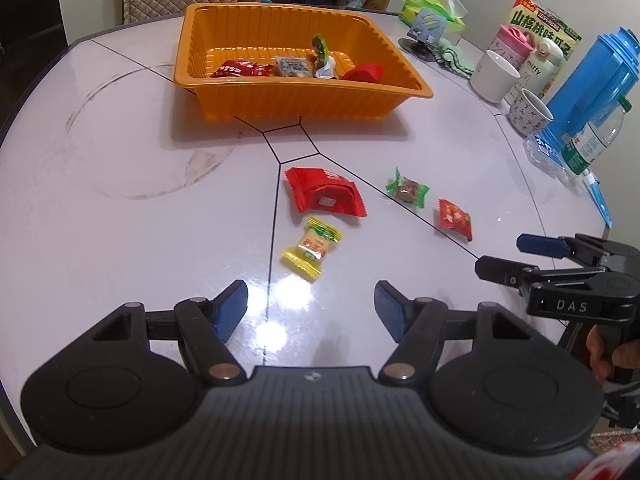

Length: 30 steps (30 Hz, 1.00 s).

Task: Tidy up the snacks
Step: 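Grasp the red-and-gold candy with the right gripper while the left grasps the yellow candy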

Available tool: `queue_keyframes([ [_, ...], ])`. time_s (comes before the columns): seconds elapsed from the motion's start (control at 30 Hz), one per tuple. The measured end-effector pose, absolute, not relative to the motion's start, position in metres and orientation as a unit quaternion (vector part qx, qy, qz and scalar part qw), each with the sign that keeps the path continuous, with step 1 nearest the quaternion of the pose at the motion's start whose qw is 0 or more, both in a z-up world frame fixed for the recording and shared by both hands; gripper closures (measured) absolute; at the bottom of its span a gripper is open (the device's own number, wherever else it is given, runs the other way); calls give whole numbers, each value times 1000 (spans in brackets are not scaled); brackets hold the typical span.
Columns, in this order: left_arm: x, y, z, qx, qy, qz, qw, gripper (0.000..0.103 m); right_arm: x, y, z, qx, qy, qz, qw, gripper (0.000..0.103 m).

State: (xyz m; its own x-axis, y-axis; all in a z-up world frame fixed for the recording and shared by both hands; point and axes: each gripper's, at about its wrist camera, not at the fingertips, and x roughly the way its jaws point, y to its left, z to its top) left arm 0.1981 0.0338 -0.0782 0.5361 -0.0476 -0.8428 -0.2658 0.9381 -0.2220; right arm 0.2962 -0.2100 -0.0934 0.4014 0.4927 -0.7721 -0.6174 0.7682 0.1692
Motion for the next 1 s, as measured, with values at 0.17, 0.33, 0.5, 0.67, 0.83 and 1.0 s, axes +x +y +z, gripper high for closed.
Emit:
queue_keyframes([
  [0.17,203,39,-83,-157,479,67,861,36,307,-204,-100,-96,417,346,835,23],
  [0.33,207,41,-87,-150,481,66,861,37,318,-196,-107,-124,400,361,833,32],
  [0.5,209,44,-91,-148,484,68,860,37,329,-187,-114,-153,390,375,827,39],
  [0.67,212,44,-93,-142,486,67,860,37,334,-180,-123,-190,386,395,812,49],
  [0.83,214,44,-94,-139,487,63,860,38,338,-177,-128,-202,386,408,802,60],
  [1.0,216,42,-95,-135,489,56,860,42,340,-175,-130,-199,400,411,795,77],
])
